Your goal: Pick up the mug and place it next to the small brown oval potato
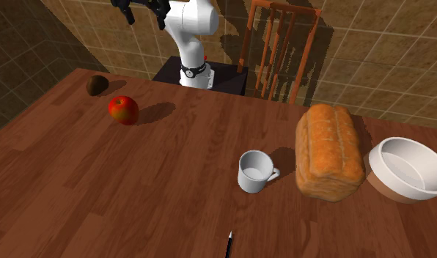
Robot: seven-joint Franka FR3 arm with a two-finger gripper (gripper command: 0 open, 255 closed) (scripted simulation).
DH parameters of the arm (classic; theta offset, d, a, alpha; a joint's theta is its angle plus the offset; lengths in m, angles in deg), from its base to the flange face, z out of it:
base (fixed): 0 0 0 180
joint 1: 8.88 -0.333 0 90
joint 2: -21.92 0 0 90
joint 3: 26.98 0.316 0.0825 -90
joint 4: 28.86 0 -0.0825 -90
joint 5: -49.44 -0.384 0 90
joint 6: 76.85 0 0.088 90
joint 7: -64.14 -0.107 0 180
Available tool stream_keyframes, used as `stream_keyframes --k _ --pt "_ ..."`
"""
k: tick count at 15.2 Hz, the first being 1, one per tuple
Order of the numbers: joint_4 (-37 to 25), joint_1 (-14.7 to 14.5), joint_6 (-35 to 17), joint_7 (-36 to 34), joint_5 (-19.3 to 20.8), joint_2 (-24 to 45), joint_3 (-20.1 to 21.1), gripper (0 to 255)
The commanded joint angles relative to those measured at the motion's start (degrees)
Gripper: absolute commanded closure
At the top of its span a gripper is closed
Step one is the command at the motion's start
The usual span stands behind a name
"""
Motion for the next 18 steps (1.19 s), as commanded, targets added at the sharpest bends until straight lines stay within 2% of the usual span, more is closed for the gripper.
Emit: stream_keyframes --k 1,10,18 --pt "0.00 0.00 0.00 0.00 0.00 0.00 0.00 0" --pt "1.11 -2.73 -13.01 -8.70 -6.30 10.47 7.71 0" --pt "-2.91 -4.34 -23.91 -16.18 -8.63 23.66 14.28 0"
